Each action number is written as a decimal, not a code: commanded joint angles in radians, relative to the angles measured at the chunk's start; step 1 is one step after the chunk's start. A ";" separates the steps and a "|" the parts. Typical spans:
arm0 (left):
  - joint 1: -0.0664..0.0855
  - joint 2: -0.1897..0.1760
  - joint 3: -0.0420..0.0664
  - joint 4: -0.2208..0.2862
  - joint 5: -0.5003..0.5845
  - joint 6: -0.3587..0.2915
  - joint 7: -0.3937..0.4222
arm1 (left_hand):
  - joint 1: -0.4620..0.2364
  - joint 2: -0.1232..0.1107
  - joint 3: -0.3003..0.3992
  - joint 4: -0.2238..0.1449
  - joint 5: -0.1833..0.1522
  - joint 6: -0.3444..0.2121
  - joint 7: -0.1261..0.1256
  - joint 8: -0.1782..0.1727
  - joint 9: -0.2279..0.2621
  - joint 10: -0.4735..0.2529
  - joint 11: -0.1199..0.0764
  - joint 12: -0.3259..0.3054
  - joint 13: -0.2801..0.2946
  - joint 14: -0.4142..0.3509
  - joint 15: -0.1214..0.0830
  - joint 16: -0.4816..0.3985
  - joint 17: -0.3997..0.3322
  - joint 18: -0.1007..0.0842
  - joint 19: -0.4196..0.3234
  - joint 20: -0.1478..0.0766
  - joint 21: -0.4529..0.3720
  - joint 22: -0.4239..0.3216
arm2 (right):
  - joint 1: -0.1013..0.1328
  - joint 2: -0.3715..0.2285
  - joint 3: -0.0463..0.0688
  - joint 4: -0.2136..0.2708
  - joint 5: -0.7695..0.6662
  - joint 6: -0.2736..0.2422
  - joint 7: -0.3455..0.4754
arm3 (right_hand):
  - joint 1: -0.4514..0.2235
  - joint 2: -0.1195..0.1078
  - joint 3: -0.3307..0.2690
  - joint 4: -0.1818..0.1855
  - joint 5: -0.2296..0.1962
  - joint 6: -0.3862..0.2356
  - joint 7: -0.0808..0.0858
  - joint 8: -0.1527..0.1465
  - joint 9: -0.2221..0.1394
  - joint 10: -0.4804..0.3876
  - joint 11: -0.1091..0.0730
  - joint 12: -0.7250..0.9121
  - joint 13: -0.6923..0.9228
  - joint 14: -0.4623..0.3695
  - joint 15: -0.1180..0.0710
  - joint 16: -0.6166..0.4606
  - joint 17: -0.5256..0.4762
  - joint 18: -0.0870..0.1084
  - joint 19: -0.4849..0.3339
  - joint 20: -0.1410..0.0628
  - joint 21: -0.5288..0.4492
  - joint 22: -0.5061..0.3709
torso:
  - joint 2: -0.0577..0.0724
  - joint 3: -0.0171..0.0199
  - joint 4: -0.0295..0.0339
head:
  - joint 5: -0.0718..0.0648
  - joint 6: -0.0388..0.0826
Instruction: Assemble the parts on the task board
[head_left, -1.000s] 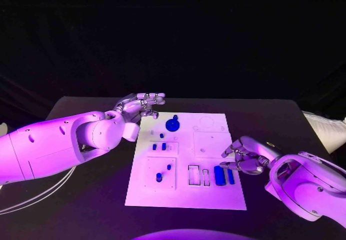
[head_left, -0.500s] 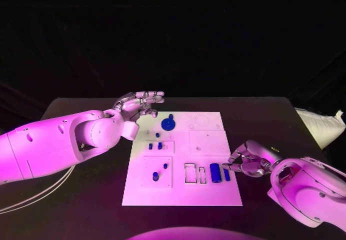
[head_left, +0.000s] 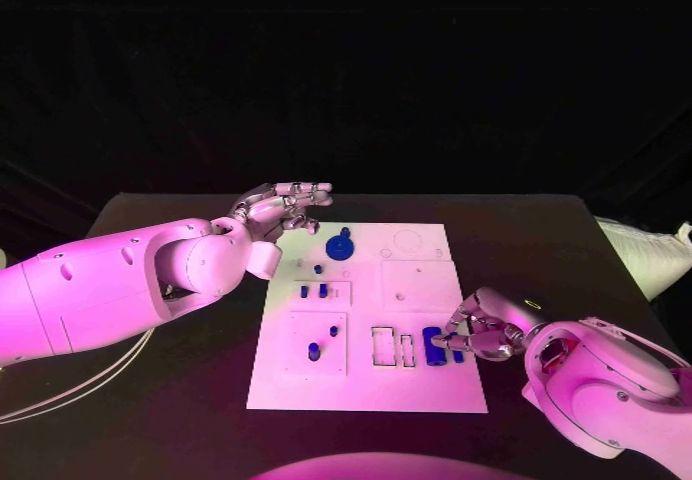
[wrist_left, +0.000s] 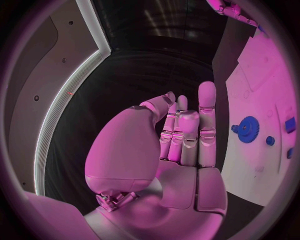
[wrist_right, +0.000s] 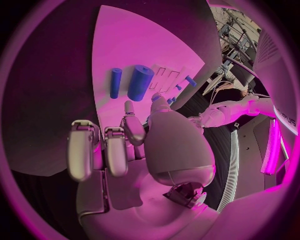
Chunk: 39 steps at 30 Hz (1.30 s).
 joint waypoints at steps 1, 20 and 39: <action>0.000 0.002 0.001 0.000 -0.003 0.020 0.005 | -0.003 0.010 -0.007 -0.001 0.000 -0.003 0.001 -0.004 0.000 -0.008 -0.003 0.006 0.001 -0.007 -0.001 -0.003 -0.001 0.013 -0.005 0.002 -0.006 -0.001 | -0.003 0.007 0.000 -0.006 -0.049 0.065 -0.015 | 0.003 0.008 -0.009 0.001 -0.006 -0.010 0.002 0.007 0.003 0.024 -0.011 0.114 0.178 0.089 0.005 0.010 0.176 -0.014 0.024 0.002 0.010 0.012 | -0.001 -0.0002 0.0014 | 0.004 0.001; 0.000 -0.002 0.001 0.002 -0.003 0.020 0.007 | -0.004 0.010 -0.009 0.000 0.000 -0.003 0.001 -0.004 0.000 -0.009 -0.002 0.008 0.001 -0.007 0.000 -0.003 -0.002 0.013 -0.006 0.002 -0.007 -0.002 | -0.034 0.080 -0.001 -0.073 -0.065 0.130 -0.023 | 0.008 0.017 -0.020 0.001 -0.018 -0.017 0.004 0.012 0.011 0.030 -0.009 0.133 0.204 0.091 0.007 0.019 0.190 -0.017 0.027 0.005 0.020 0.028 | 0.000 0.0006 0.0005 | 0.012 -0.004; 0.000 -0.006 0.001 0.004 -0.003 0.021 0.006 | -0.005 0.010 -0.010 0.000 0.000 -0.003 0.001 -0.004 0.000 -0.010 -0.002 0.009 0.001 -0.007 0.000 -0.003 -0.003 0.013 -0.006 0.002 -0.009 -0.003 | -0.045 0.075 0.002 -0.061 -0.028 -0.039 -0.025 | 0.103 0.101 0.020 -0.037 0.013 0.034 -0.021 0.055 0.055 0.049 -0.030 0.164 0.248 0.091 -0.009 0.022 0.196 -0.019 0.028 -0.007 0.030 0.042 | -0.001 0.0019 -0.0013 | 0.015 -0.007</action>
